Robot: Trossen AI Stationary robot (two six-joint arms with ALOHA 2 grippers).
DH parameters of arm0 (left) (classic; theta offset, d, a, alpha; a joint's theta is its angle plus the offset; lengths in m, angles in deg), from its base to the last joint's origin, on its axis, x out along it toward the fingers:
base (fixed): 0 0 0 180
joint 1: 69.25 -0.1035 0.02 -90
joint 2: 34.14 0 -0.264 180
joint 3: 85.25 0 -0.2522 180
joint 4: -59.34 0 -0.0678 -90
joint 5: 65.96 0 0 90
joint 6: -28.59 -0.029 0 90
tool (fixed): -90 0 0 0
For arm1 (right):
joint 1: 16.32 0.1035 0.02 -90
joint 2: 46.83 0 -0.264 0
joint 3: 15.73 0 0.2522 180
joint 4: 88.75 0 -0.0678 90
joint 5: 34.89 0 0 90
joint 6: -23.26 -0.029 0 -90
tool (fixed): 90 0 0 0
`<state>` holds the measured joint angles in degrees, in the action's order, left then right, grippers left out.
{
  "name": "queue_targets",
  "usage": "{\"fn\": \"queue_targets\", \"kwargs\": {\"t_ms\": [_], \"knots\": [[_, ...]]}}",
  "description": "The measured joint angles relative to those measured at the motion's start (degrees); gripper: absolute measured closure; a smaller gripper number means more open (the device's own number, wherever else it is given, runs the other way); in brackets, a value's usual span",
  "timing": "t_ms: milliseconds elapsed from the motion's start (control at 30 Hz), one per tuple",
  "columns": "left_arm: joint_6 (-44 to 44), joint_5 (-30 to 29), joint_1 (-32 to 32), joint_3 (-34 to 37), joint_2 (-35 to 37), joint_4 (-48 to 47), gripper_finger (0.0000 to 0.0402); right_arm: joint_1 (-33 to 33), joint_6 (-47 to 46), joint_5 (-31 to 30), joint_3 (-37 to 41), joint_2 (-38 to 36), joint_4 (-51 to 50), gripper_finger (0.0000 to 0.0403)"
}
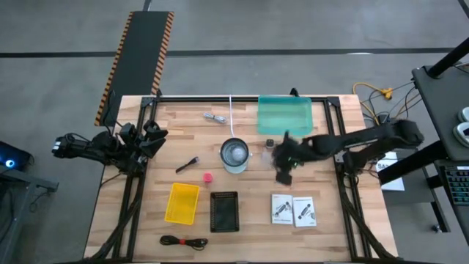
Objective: Pick and place items into bin
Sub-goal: Put the white USB cable into the green bin, then put the black adapter into the black bin
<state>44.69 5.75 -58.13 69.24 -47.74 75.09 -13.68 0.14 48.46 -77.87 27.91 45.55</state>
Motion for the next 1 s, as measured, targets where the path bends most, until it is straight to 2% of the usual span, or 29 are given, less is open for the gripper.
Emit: {"fn": "queue_targets", "kwargs": {"t_ms": [133,233,333,500,667,1000], "knots": [[0.0,0.0,0.0,0.0,0.0,0.0,0.0244,-7.7,-3.9,-10.5,0.2,-6.1,-1.1,0.0389],[0.0,0.0,0.0,0.0,0.0,0.0,0.0244,-15.7,-7.2,-11.9,0.2,-8.7,-1.0,0.039],[0.0,0.0,0.0,0.0,0.0,0.0,0.0244,-23.8,-12.2,-10.3,0.2,-9.2,-0.5,0.039],[0.0,0.0,0.0,0.1,0.1,0.0,0.0244,-34.3,-15.5,-0.2,0.3,-7.8,3.0,0.039],[0.0,0.0,0.0,0.1,0.1,0.0,0.0244,-38.4,-11.8,1.2,-0.3,-5.5,5.3,0.0379],[0.0,0.0,0.0,0.1,0.0,0.0,0.0244,-38.8,-5.8,4.6,-4.5,-3.5,5.1,0.0266]]}}
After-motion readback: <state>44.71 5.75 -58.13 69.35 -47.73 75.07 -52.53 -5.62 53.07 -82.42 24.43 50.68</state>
